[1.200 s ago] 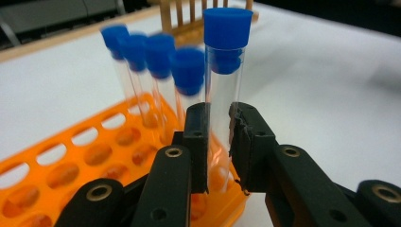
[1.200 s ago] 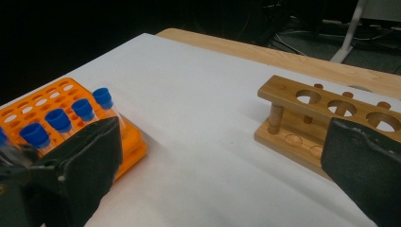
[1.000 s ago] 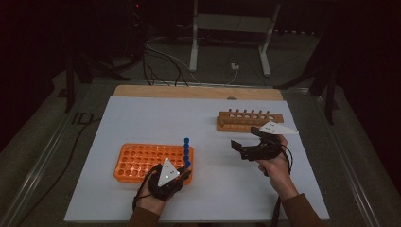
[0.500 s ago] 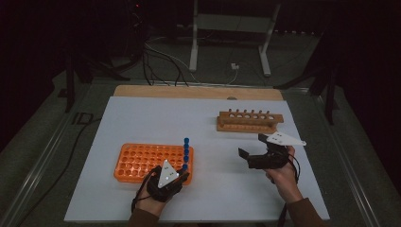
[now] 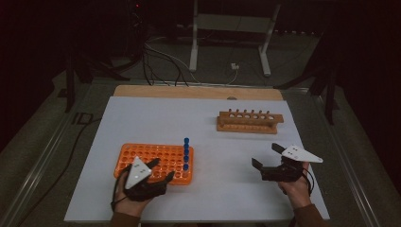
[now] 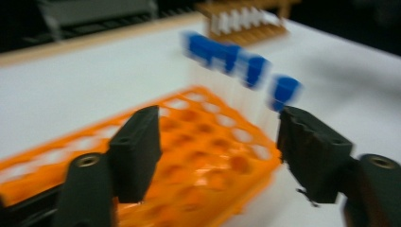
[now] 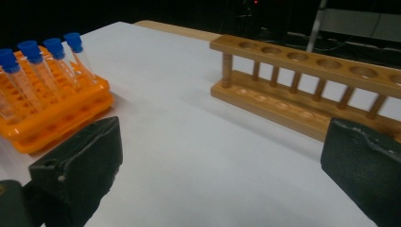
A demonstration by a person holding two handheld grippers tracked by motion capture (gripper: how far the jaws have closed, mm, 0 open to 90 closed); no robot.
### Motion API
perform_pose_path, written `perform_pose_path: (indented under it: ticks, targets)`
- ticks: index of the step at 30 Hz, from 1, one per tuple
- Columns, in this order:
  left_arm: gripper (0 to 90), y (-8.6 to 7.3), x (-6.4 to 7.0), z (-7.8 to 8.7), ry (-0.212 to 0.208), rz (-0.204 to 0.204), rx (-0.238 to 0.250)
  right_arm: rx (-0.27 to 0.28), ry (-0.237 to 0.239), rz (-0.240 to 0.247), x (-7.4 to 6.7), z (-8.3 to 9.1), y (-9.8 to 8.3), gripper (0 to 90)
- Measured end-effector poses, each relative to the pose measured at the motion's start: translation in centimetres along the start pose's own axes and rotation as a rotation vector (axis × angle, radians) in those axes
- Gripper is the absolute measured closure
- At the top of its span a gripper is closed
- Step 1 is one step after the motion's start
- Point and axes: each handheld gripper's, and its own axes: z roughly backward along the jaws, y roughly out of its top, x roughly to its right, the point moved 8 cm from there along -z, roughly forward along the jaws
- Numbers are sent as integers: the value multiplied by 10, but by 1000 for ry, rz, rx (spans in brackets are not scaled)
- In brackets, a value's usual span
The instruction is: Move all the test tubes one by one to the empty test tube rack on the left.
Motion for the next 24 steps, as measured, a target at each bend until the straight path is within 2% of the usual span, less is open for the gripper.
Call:
perform_pose_path:
  ticks: [2,4,9,17,24]
  targets:
    - [256,1,-22,15,63,31,35,6,-8,-1,3,4,-3,4]
    - [217,0,-39,25,113,56,50,11,-11,-4,5,7,-5,4]
    - [163,-3,-67,41,186,105,80,24,-26,-8,10,12,-9,4]
    - [100,-2,-87,55,241,140,124,63,-47,5,12,21,-10,4]
    - [3,-9,-92,53,260,143,102,73,-36,0,10,22,-11,5]
